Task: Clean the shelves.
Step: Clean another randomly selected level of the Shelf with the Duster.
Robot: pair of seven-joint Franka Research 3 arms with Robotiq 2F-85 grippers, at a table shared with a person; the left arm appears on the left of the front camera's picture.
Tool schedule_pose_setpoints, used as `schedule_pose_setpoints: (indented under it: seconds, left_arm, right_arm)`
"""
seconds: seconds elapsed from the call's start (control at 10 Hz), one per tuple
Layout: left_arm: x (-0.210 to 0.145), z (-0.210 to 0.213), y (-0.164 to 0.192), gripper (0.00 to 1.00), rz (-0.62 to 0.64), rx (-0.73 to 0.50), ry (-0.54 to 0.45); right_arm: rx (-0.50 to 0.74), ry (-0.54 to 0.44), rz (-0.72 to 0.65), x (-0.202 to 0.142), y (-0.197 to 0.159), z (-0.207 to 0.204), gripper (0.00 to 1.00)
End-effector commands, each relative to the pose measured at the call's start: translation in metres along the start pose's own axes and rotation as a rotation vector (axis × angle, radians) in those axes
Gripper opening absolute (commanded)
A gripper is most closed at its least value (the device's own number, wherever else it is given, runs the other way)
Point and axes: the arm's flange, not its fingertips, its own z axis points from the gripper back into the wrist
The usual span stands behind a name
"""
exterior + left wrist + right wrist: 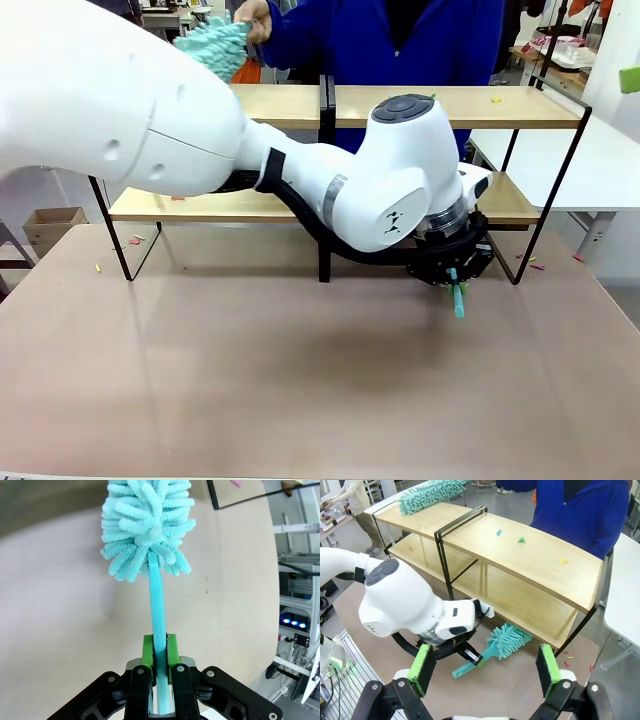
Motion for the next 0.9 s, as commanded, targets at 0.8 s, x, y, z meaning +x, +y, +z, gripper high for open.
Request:
schedule_pose_setpoints:
  seconds: [0.8]
  left_arm:
    - [0.006, 0.019, 0.012, 0.12, -0.102, 0.038, 0.274]
  right_arm:
    - [0.004, -0.001, -0.001, 0.000, 0.000, 0.000, 1.00]
